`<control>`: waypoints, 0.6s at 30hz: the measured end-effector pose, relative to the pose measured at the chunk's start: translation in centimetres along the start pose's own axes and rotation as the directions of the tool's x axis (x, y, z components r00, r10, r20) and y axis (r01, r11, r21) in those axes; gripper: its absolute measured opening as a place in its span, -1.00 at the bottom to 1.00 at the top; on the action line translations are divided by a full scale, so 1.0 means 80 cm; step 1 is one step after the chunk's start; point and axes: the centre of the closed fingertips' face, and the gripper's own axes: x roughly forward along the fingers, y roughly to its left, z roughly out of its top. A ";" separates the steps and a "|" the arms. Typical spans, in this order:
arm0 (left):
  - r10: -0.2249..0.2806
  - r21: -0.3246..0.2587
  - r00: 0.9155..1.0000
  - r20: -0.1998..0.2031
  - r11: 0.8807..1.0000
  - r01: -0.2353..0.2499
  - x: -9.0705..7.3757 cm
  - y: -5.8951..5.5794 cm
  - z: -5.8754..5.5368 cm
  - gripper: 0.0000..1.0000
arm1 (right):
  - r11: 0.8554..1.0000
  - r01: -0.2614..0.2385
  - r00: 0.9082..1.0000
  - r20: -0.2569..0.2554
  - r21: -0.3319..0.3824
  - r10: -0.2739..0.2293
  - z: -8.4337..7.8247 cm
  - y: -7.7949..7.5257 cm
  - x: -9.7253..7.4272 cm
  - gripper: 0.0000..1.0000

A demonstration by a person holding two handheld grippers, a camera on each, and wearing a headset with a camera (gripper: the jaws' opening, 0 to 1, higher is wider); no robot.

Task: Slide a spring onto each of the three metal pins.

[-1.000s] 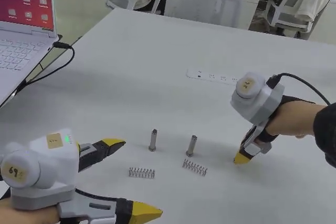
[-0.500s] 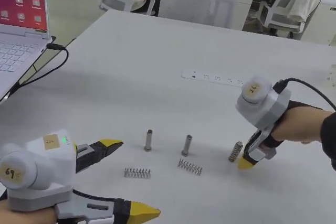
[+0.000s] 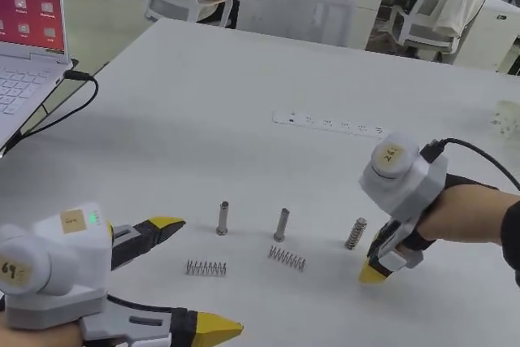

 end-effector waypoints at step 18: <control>-0.003 0.010 1.000 0.006 1.000 0.003 -0.003 -0.005 0.004 0.84 | 0.994 -0.014 0.997 0.070 -0.105 0.021 0.065 0.045 0.009 -0.55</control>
